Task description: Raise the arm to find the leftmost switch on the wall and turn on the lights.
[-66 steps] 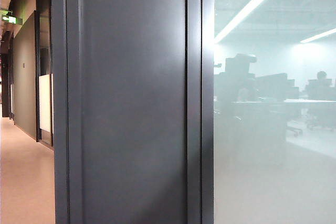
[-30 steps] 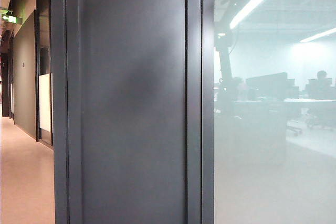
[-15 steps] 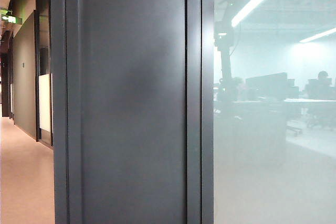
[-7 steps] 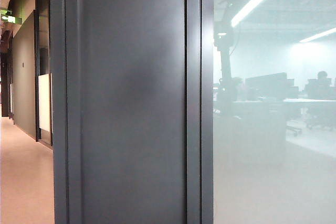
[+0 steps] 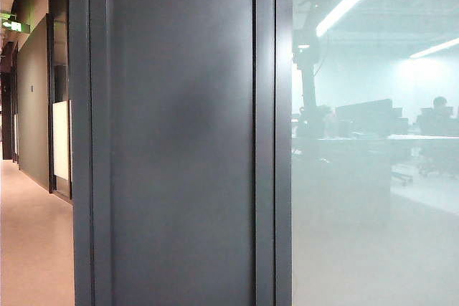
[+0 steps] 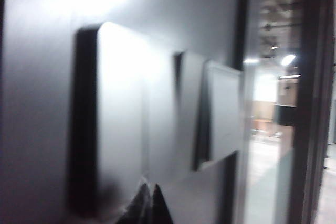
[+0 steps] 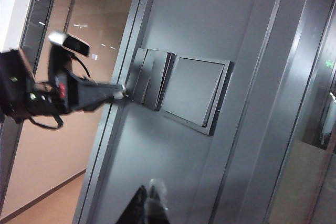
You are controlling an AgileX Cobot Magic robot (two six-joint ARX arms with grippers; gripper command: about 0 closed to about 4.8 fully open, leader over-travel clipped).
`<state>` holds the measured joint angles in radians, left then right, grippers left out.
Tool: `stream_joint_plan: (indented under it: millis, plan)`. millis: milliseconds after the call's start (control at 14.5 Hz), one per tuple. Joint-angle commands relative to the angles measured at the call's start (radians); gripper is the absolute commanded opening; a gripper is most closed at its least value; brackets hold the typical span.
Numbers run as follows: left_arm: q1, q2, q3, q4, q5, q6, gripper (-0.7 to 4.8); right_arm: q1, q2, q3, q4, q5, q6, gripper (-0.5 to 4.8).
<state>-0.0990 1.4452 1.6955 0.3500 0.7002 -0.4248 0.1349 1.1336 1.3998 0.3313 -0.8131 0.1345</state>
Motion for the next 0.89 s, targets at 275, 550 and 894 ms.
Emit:
stream_joint_plan:
  millis: [275,550,894]
  plan:
    - [-0.001,0.012,0.005,0.0,-0.077,0.059,-0.06,0.0,-0.005,0.004,0.01,-0.001,0.005,-0.01]
    - [-0.001,0.023,0.006,-0.002,-0.106,0.059,-0.06,0.0,-0.005,0.004,0.01,-0.001,0.005,-0.01]
    - [-0.001,0.045,0.006,-0.004,-0.11,0.058,-0.05,0.0,-0.005,0.004,0.01,-0.002,0.005,0.0]
